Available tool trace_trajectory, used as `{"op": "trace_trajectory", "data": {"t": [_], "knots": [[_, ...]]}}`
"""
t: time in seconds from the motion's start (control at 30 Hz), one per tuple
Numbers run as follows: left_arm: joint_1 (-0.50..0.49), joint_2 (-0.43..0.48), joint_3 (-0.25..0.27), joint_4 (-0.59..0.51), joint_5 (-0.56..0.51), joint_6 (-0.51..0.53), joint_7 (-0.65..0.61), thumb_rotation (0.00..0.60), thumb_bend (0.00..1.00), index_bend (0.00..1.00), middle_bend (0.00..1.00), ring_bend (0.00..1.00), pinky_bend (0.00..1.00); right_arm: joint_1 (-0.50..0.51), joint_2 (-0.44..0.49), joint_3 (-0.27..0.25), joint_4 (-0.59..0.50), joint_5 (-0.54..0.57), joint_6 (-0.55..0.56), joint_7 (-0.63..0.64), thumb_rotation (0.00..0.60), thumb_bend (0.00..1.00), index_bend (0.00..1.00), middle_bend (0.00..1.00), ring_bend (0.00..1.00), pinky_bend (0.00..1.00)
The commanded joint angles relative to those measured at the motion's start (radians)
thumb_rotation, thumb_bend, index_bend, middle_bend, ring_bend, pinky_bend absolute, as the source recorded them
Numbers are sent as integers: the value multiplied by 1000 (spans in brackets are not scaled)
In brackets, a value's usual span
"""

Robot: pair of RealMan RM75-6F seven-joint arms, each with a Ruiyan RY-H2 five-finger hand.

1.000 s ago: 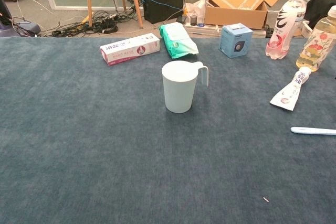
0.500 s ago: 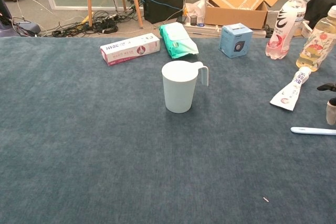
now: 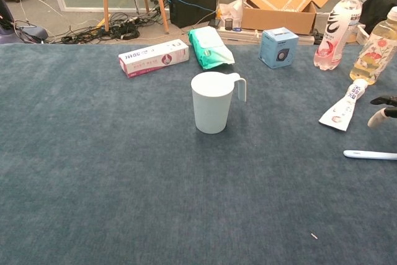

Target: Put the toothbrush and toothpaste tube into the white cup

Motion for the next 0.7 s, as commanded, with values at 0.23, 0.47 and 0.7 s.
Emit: {"op": "trace_trajectory", "data": {"t": [0.23,0.47,0.7], "knots": [[1,1,1,-2,1,1,-1,600,0,252,141,92,27,57,33,33,-115,217,-21,-197,600,103,315,0,0,37],[2,3,2,-4,4,4,-5,600,0,252,141,92,27,102,30,37,-138,315,-50,-233,600,130,389,0,0,37],[2,4,2,-4,4,3,-5,600,0,252,141,92,27,122,17,26,-126,330,-60,-215,600,144,460,0,0,37]]}}
